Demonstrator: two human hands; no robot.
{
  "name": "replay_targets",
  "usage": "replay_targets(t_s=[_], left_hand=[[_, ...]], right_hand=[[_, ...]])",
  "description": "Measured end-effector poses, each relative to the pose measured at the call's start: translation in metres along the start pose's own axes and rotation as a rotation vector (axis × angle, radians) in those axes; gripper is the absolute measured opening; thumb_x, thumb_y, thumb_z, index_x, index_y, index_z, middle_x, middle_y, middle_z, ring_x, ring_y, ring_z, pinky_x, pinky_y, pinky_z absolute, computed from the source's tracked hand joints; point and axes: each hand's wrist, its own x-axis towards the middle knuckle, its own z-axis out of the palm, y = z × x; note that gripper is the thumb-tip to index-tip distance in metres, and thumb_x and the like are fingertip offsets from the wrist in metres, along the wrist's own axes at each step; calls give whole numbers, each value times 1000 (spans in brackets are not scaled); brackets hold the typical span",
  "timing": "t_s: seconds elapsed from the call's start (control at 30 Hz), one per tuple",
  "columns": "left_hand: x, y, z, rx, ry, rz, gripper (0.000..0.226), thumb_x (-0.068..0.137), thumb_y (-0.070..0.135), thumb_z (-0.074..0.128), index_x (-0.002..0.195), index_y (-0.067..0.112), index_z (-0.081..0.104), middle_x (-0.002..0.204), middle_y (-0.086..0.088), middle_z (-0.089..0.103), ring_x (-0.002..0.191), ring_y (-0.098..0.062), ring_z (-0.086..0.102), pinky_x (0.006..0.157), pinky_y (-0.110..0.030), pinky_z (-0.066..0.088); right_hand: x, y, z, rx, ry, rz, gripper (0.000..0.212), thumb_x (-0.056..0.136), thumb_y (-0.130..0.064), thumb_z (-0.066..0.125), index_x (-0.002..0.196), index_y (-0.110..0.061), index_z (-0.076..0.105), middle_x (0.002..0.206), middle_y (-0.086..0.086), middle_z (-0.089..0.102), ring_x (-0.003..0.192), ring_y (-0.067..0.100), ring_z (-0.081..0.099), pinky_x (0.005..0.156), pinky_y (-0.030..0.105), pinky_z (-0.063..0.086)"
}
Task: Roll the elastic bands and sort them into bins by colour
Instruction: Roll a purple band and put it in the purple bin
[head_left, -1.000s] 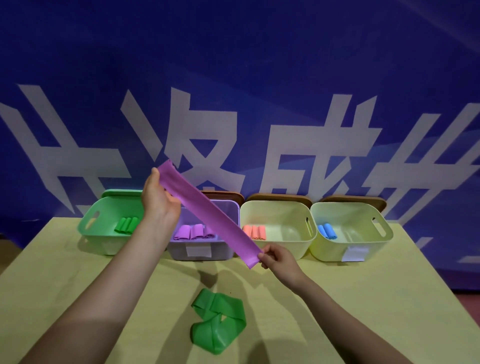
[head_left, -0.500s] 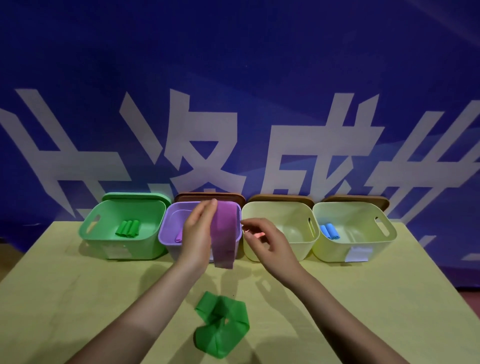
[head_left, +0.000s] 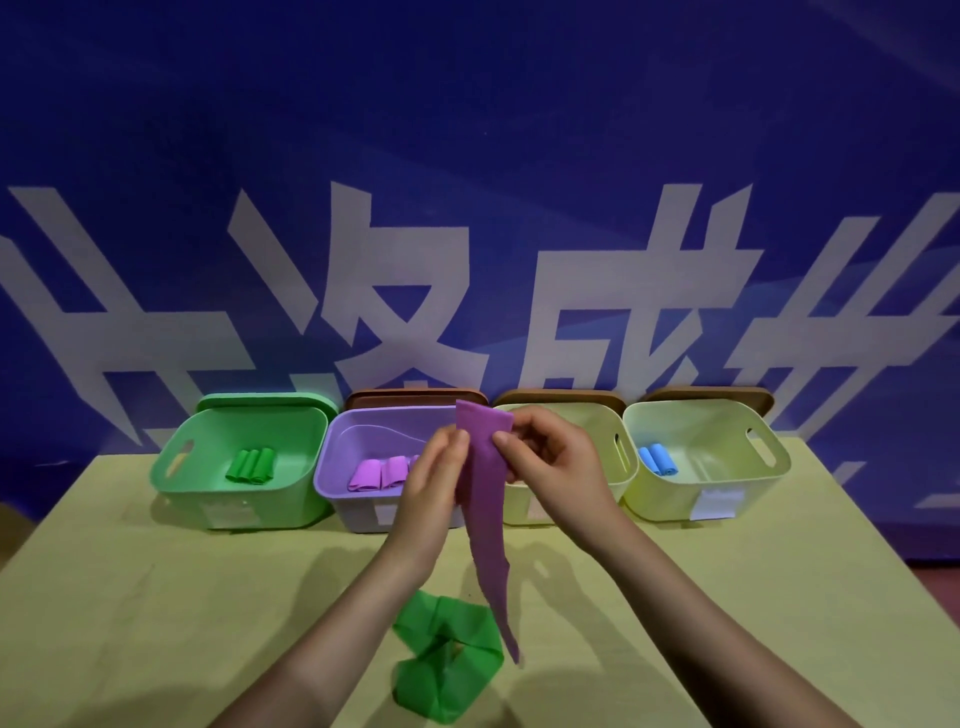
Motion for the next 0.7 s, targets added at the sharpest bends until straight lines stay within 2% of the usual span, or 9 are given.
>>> replay_targets(t_s=[0.07, 0.13, 0.23, 0.33, 0.4, 0.5, 0.57, 0.63, 0.7], left_hand=[[-1, -3, 5, 70, -38, -42, 22, 92, 37, 51, 98, 24, 67, 95, 8, 72, 94, -13, 64, 85, -31, 48], [-1, -3, 12, 83, -16, -68, 20, 98, 25, 48, 92, 21, 67, 88, 9, 71, 87, -9, 63, 80, -26, 47], [2, -2, 16, -11, 36, -114, 20, 98, 21, 48, 94, 19, 68, 93, -2, 69, 83, -12, 61, 78, -29, 45], [3, 2, 16, -83, 50, -150, 25, 98, 22, 47, 92, 17, 71, 90, -3, 71, 85, -17, 62, 80, -34, 45], [2, 4, 16, -130, 30, -173, 31, 98, 25, 43, 92, 16, 72, 92, -4, 73, 88, -17, 63, 83, -34, 45], [1, 7, 16, -168, -8, -200, 39, 99, 37, 36, 102, 15, 69, 95, -2, 73, 89, -13, 65, 80, -30, 46], [1, 6, 16, -135, 9, -180, 40, 93, 46, 45, 98, 17, 73, 97, -4, 73, 94, -19, 64, 84, -34, 46], [-1, 6, 16, -59, 39, -141, 29, 87, 46, 57, 91, 24, 76, 93, -4, 72, 93, -24, 62, 85, -41, 44], [-2, 6, 17, -18, 40, -119, 22, 84, 44, 60, 88, 30, 76, 92, -3, 72, 93, -25, 62, 84, -41, 45]], right_hand=[[4, -1, -5, -19, 68, -18, 13, 90, -7, 61, 96, -16, 69, 80, 3, 67, 71, 14, 60, 64, 28, 51], [8, -1, -12, -125, 94, -109, 19, 88, -12, 60, 101, -21, 70, 88, -2, 69, 77, 13, 62, 67, 30, 52], [9, 5, -24, -420, 6, -298, 25, 89, -11, 55, 106, -18, 72, 92, 2, 67, 83, 17, 62, 70, 32, 50], [6, 8, -31, -529, -73, -377, 30, 85, 0, 55, 105, -14, 73, 89, 2, 63, 82, 12, 59, 70, 23, 46], [4, 10, -33, -542, -81, -399, 29, 84, 0, 54, 102, -12, 74, 86, 2, 62, 79, 11, 59, 70, 21, 45], [2, 10, -34, -502, -71, -382, 27, 85, -2, 53, 99, -11, 74, 84, 1, 62, 77, 11, 59, 69, 24, 47], [0, 8, -34, -468, -60, -363, 26, 85, 0, 53, 97, -10, 73, 84, 1, 63, 78, 12, 60, 70, 26, 47], [-1, 4, -33, -433, -49, -343, 25, 87, -6, 50, 97, -11, 73, 85, 0, 65, 79, 10, 60, 71, 24, 47], [-3, 2, -32, -396, -33, -317, 25, 88, -7, 50, 97, -11, 73, 87, -1, 66, 79, 9, 61, 71, 21, 47]])
